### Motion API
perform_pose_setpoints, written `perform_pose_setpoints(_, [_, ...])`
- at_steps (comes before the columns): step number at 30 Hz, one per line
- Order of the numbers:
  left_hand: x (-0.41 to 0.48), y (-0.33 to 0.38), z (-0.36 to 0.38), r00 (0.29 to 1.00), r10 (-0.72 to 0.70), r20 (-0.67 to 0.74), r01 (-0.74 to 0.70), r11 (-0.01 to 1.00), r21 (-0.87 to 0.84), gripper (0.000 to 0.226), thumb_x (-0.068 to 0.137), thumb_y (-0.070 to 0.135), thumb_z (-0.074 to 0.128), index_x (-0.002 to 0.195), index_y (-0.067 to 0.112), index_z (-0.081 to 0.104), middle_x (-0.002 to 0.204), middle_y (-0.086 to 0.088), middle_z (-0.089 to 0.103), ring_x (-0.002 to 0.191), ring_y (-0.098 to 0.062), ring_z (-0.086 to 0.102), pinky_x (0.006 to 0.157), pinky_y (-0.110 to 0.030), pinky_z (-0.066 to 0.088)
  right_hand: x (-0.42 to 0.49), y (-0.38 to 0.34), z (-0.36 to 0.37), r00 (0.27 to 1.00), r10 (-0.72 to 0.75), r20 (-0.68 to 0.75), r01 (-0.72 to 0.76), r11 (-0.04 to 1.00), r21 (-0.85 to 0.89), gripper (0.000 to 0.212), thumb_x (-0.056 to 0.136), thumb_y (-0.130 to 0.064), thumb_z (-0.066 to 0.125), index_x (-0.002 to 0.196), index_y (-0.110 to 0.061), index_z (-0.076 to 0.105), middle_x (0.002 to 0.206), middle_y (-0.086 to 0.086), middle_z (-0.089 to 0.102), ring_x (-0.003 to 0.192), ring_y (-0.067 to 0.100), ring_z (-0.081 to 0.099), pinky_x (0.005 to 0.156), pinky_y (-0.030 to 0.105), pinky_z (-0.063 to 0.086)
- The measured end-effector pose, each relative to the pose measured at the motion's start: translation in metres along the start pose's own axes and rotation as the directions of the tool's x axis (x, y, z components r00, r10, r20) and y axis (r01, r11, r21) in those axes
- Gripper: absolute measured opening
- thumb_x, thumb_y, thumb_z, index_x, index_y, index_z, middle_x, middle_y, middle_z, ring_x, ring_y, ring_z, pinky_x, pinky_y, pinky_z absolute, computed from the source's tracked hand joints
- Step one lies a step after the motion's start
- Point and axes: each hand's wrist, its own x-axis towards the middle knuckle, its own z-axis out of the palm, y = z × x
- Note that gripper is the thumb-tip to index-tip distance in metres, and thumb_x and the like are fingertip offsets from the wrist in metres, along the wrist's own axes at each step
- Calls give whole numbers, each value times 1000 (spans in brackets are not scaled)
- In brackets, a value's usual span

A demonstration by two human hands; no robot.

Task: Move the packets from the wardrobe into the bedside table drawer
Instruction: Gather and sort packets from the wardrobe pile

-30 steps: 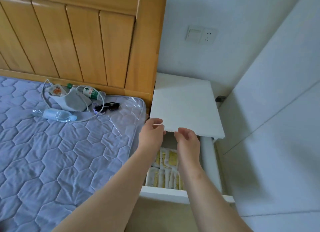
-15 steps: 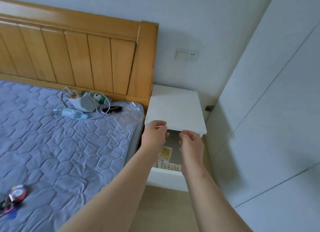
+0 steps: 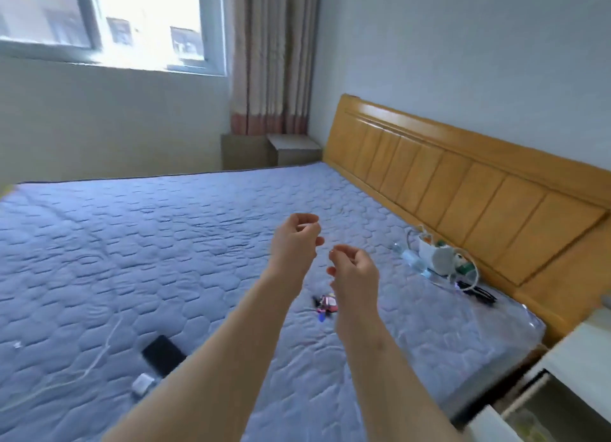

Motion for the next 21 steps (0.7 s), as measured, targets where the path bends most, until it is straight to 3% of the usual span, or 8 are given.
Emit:
perform_pose_setpoints(4, [-18,30,-162,961,82,-265,-83,996,7,19,92,8,48,84,23,58,86,-3,62,74,-14,63,74,-33,49,-78,6,136,967,-2,253,2,1000,2,13,90,-13,57,82,-24,58,88,-2,62,89,19,59,82,33,46])
perform_pose_setpoints(8, [-55,45,-318,867,106,-486,-96,994,45,17,93,8,48,86,20,57,86,-3,62,73,-14,62,76,-34,49,-179,18,258,881,69,467,-68,998,-17,9,91,-14,56,86,-22,58,93,0,64,92,18,61,86,34,48])
perform_pose_setpoints(14, [-122,56,-506,650,113,-751,-86,993,75,22,93,5,45,81,21,56,82,-3,62,70,-14,62,71,-31,47,-313,32,397,682,116,722,-105,993,-60,13,89,-11,57,82,-22,59,86,0,64,91,22,62,81,34,47])
perform_pose_setpoints(21, [-205,60,-649,352,84,-932,-113,992,47,21,93,7,45,83,22,57,84,-1,61,75,-16,62,68,-29,47,-434,46,505,410,156,899,-104,987,-124,12,90,-9,55,85,-18,60,82,1,61,72,13,56,65,23,42])
